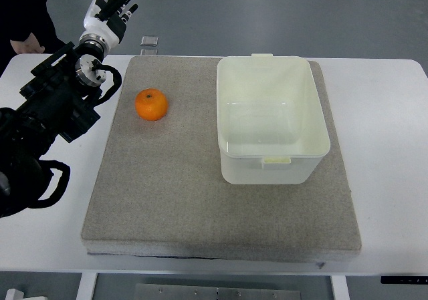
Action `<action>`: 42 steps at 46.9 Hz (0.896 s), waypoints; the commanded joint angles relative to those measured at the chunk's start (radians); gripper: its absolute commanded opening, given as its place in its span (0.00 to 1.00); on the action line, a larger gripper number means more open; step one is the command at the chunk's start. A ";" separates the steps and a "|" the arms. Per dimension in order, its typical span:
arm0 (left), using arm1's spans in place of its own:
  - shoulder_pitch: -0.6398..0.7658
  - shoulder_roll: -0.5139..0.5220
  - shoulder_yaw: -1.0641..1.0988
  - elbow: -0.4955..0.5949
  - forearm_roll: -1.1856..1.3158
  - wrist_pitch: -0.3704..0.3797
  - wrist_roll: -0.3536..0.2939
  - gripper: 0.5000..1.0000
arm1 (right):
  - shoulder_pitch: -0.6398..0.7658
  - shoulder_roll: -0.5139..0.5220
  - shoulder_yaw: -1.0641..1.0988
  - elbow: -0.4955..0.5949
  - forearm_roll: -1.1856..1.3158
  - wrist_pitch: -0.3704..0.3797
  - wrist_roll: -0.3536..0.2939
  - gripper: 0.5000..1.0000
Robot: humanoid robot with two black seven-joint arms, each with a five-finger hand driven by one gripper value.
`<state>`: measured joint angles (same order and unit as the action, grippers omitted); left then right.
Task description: Put orange in box with left hand
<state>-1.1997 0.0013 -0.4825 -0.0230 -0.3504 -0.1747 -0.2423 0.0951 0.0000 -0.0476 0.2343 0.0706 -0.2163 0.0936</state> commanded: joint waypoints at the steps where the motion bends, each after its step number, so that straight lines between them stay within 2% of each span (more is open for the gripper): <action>1: 0.000 0.000 0.001 0.000 0.001 0.001 0.000 0.92 | 0.000 0.000 0.000 0.000 0.000 0.000 0.000 0.89; 6: 0.000 -0.001 -0.004 0.000 -0.002 0.004 -0.014 0.92 | 0.000 0.000 0.000 0.000 0.000 0.000 0.000 0.89; 11: 0.002 0.000 0.001 0.000 -0.001 0.004 -0.015 0.98 | 0.000 0.000 0.000 0.000 0.000 0.000 0.000 0.89; 42: -0.003 0.000 -0.001 -0.002 -0.001 0.006 -0.015 0.98 | 0.000 0.000 0.000 -0.001 0.000 0.000 0.000 0.89</action>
<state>-1.2040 0.0015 -0.4832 -0.0230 -0.3515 -0.1687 -0.2578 0.0951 0.0000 -0.0475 0.2338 0.0706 -0.2163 0.0936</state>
